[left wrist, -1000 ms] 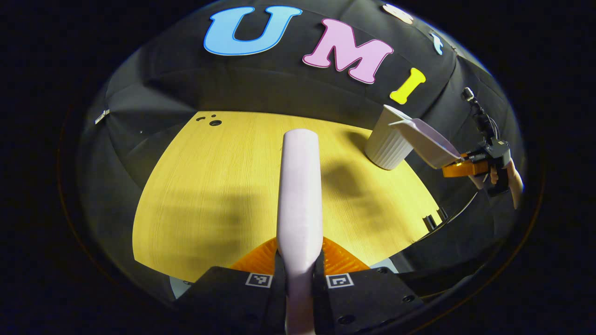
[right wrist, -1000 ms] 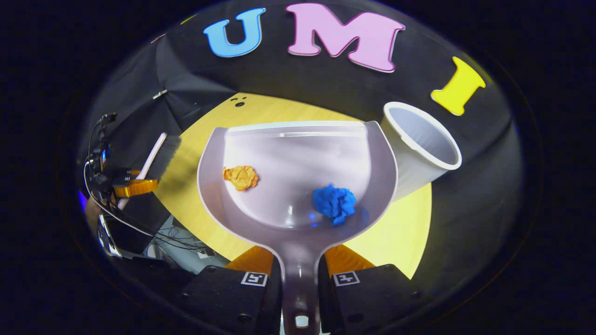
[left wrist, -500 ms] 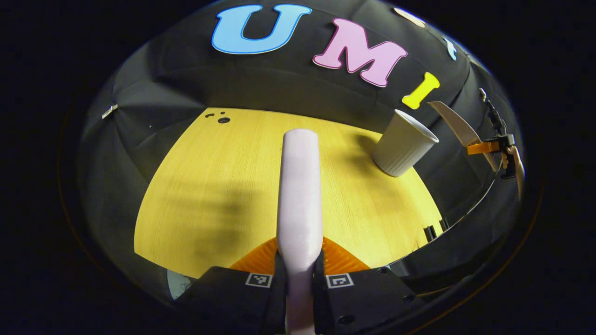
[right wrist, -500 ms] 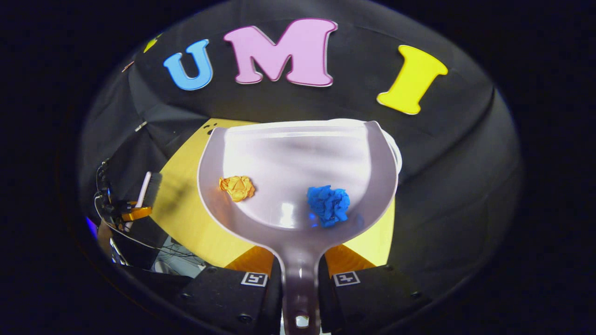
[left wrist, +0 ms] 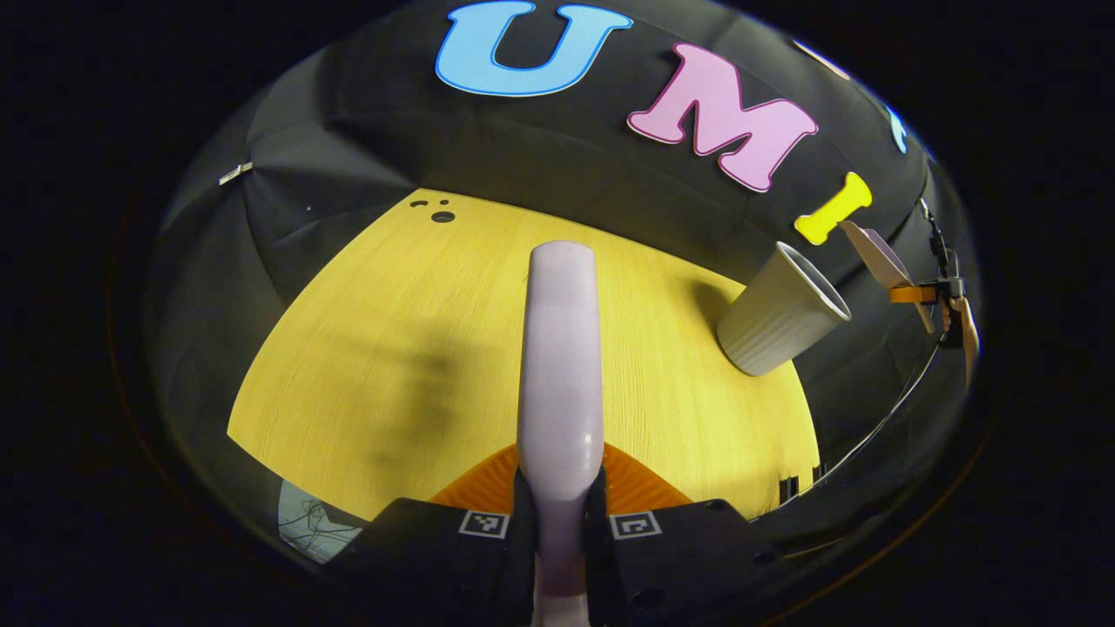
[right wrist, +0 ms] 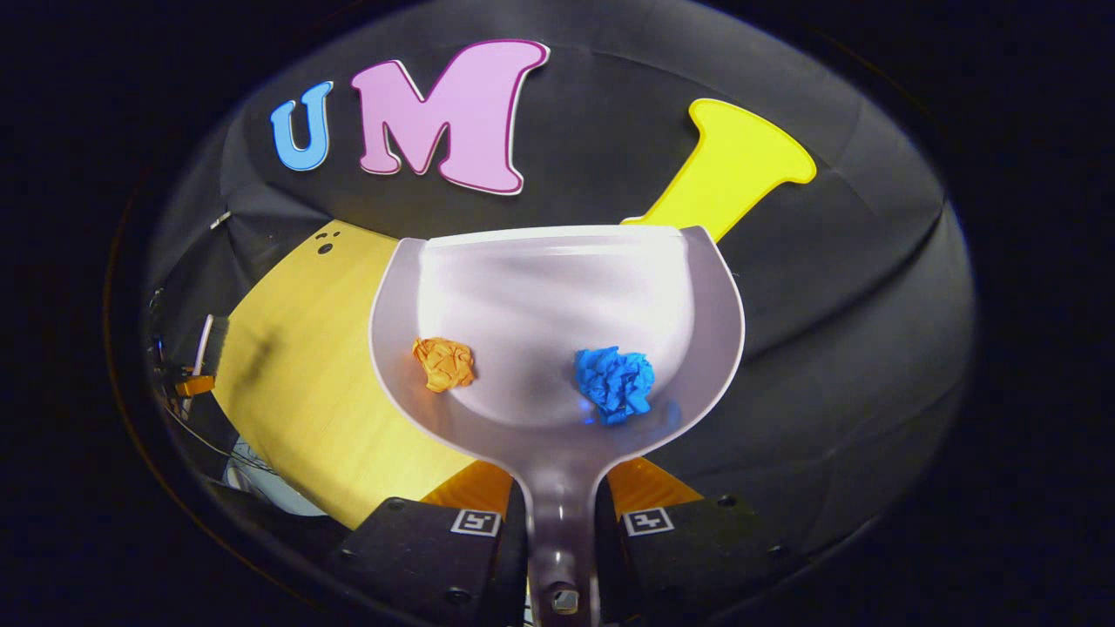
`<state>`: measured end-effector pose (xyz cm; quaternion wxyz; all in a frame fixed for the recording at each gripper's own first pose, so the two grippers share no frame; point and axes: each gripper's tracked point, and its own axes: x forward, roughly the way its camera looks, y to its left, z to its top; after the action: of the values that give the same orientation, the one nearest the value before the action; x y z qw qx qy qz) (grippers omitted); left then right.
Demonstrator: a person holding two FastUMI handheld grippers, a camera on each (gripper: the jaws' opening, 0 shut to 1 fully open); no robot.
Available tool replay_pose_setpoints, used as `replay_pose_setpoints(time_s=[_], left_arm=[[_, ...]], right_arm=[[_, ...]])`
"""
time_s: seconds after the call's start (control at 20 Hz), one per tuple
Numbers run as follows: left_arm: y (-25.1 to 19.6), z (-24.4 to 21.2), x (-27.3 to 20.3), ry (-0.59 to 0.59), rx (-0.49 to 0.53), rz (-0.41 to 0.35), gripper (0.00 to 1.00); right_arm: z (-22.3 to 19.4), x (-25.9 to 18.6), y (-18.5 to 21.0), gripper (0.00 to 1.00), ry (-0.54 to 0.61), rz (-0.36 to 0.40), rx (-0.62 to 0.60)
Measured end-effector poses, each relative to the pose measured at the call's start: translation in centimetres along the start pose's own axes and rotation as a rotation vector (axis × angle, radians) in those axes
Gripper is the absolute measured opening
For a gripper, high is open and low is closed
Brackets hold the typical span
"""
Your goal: Pick up the small broom and dustpan from the desktop, sweep the trash into the dustpan with the broom, and then empty the trash into the garbage bin.
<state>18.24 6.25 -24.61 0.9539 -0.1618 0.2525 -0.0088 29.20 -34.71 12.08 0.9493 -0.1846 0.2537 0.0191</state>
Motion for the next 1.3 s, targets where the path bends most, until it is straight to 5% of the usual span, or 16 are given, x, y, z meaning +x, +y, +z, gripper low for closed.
replay_pose_setpoints(time_s=[0.55, 1.3], left_arm=[[-3.1, -0.4, 0.7, -0.005, -0.082, 0.081, 0.27], [-2.3, -0.5, 1.1, 0.034, -0.100, 0.150, 0.28]], right_arm=[[-0.4, 6.8, -3.6, 0.40, 0.120, -0.059, -0.403], [0.6, 7.9, -8.8, 0.36, 0.237, -0.185, -1.049]])
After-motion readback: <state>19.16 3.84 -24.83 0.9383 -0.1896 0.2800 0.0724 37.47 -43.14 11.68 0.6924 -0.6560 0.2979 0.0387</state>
